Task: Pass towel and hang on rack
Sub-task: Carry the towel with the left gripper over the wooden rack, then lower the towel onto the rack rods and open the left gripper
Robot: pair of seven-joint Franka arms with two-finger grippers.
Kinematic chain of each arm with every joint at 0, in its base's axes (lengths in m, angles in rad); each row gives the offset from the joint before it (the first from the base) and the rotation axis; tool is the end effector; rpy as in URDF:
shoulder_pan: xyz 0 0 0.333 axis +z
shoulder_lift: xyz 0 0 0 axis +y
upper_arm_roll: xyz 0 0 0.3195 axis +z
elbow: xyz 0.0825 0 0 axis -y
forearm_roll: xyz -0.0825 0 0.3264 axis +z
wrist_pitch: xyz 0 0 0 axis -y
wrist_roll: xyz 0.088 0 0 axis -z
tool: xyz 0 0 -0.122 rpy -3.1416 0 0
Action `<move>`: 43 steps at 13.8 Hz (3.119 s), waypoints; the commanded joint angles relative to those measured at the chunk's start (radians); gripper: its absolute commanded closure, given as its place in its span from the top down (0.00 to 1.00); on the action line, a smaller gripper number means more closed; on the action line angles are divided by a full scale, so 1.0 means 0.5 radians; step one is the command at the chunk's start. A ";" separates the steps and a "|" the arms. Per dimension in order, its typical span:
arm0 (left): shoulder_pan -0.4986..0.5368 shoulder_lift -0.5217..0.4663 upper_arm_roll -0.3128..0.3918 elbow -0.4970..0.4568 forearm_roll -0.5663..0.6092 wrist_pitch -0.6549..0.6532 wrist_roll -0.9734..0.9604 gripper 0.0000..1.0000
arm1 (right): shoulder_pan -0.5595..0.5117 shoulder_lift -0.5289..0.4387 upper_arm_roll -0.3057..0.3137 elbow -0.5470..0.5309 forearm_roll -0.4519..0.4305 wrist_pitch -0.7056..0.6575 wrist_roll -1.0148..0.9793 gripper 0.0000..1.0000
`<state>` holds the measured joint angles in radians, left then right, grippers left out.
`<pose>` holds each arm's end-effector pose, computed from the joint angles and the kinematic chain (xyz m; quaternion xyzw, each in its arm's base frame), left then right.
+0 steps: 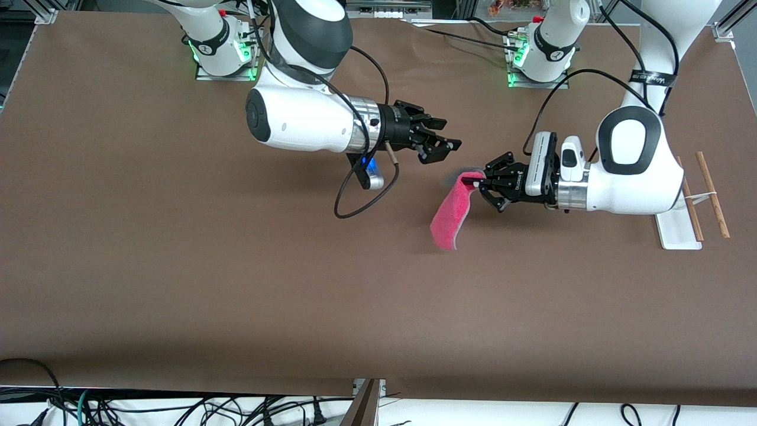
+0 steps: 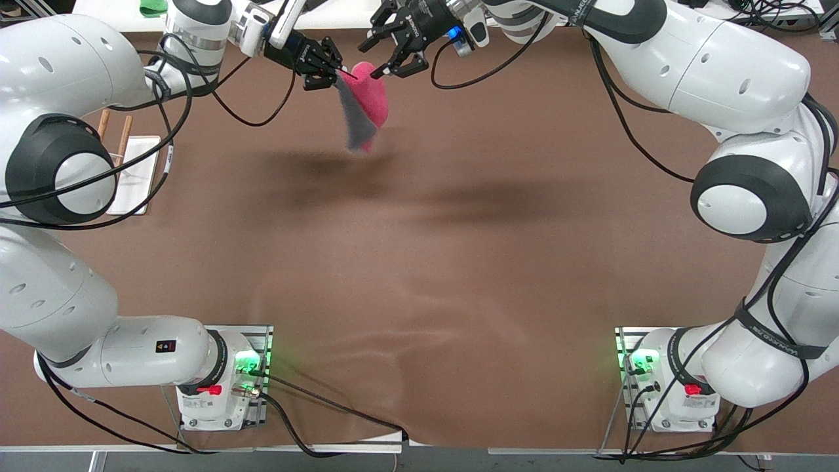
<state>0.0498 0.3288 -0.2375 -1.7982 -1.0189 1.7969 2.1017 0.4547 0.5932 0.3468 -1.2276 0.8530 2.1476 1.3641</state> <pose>0.5475 -0.1768 0.4137 0.5157 -0.6916 0.3137 0.3968 0.5133 0.4853 0.5063 -0.7617 0.4274 0.3331 0.3551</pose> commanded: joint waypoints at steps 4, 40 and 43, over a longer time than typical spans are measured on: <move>0.139 -0.065 0.021 0.209 0.757 -0.261 -0.187 0.00 | -0.341 -0.014 0.003 0.041 -0.193 -0.468 -0.251 0.99; 1.533 0.649 0.104 0.930 2.210 -0.047 -0.212 1.00 | -0.741 -1.131 -0.623 -0.840 -1.697 -1.120 -2.578 0.99; 1.526 0.646 0.101 0.930 2.207 -0.060 -0.221 1.00 | -0.738 -1.089 -0.620 -0.776 -1.703 -1.114 -2.569 0.99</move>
<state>0.8158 0.6531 -0.1844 -1.3524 0.0487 1.7850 2.0028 0.1040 0.0382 0.0162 -1.6359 0.0199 1.5842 0.0919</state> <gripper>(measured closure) 0.529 0.004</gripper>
